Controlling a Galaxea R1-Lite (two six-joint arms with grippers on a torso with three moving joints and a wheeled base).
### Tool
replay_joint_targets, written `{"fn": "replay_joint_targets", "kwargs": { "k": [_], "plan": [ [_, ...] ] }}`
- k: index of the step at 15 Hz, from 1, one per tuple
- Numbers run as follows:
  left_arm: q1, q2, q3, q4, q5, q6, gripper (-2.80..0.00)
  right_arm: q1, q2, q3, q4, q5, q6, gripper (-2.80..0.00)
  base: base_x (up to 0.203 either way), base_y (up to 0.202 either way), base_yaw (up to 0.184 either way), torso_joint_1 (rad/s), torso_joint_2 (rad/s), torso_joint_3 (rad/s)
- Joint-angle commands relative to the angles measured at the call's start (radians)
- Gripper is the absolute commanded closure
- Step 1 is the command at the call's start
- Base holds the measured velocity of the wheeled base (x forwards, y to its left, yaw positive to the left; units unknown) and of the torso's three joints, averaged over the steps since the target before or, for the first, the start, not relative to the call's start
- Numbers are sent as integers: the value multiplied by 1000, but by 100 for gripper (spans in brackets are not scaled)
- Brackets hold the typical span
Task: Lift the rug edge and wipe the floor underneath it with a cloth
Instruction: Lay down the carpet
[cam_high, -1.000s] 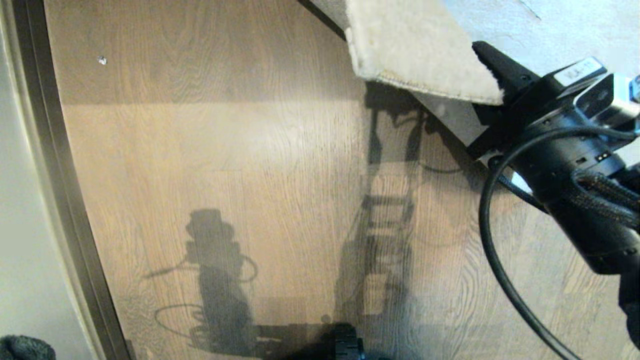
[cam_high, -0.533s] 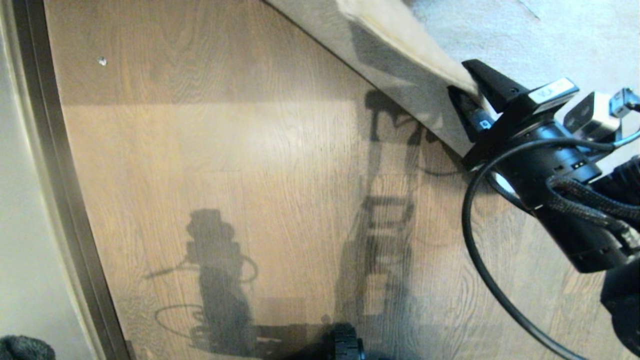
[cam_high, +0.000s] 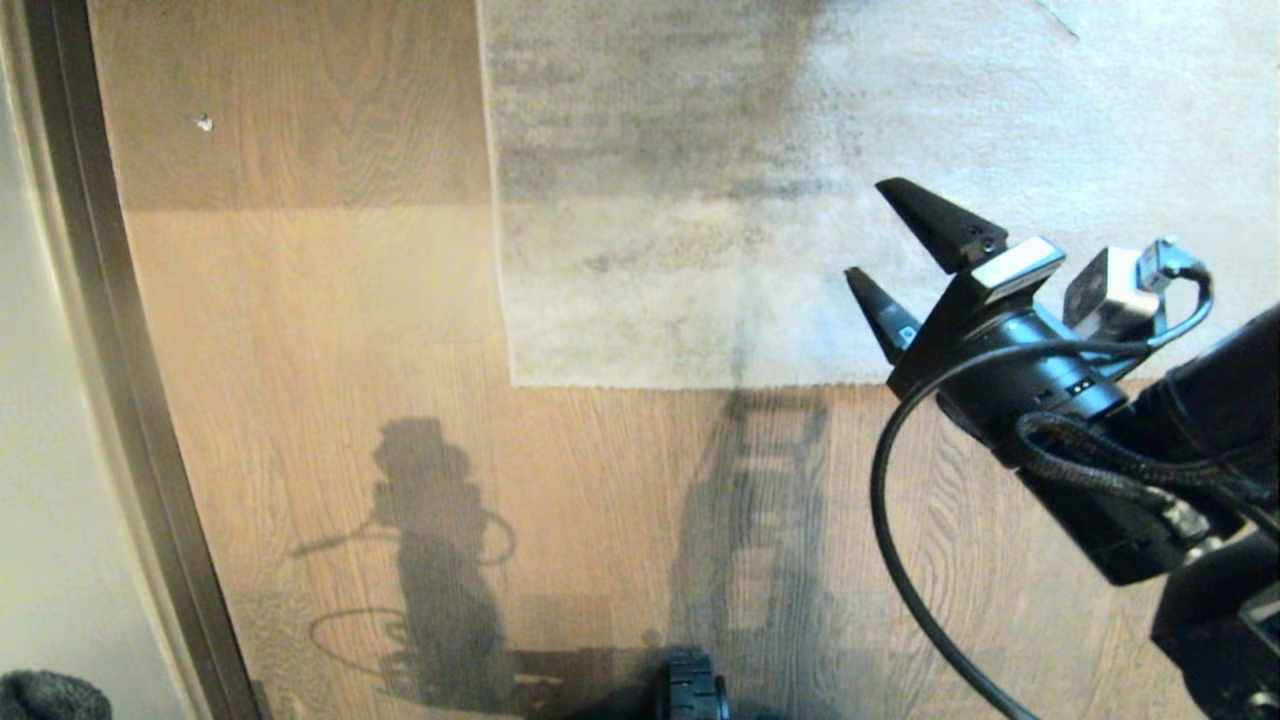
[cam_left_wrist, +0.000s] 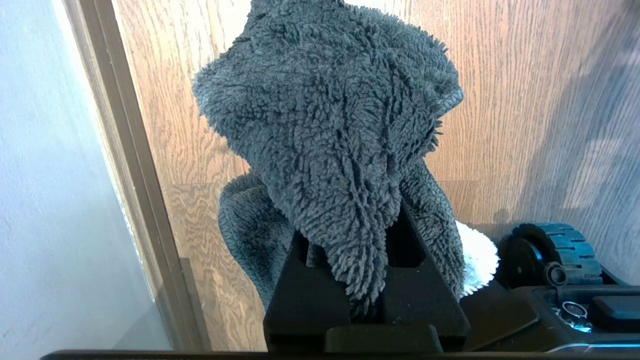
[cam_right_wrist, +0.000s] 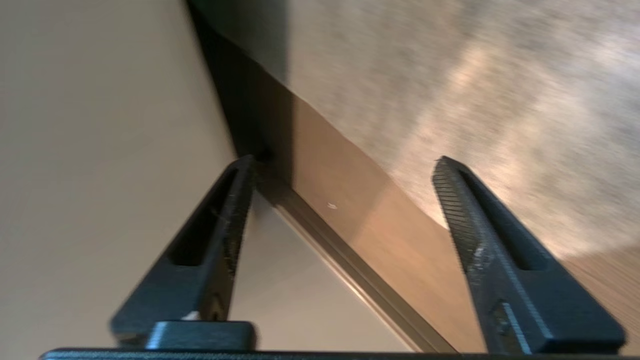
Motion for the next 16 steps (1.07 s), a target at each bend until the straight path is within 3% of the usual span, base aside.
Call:
{"fn": "replay_joint_targets", "kwargs": {
  "k": [1, 5, 6, 10, 13, 16],
  "plan": [
    [0, 0, 0, 0, 0, -1, 0, 2, 46, 22, -44, 1, 7, -280, 0, 0, 0, 0, 0, 0],
    [0, 0, 0, 0, 0, -1, 0, 2, 136, 41, -44, 1, -27, -280, 0, 0, 0, 0, 0, 0],
    [0, 0, 0, 0, 0, -1, 0, 2, 163, 41, -44, -1, -46, 0, 0, 0, 0, 0, 0, 0],
    [0, 0, 0, 0, 0, -1, 0, 2, 251, 29, -43, -13, -70, 0, 0, 0, 0, 0, 0, 0],
    [0, 0, 0, 0, 0, -1, 0, 1, 330, -51, -43, -114, -113, 0, 0, 0, 0, 0, 0, 0],
    [0, 0, 0, 0, 0, -1, 0, -6, 347, -101, -43, -149, -114, 0, 0, 0, 0, 0, 0, 0]
  ]
}}
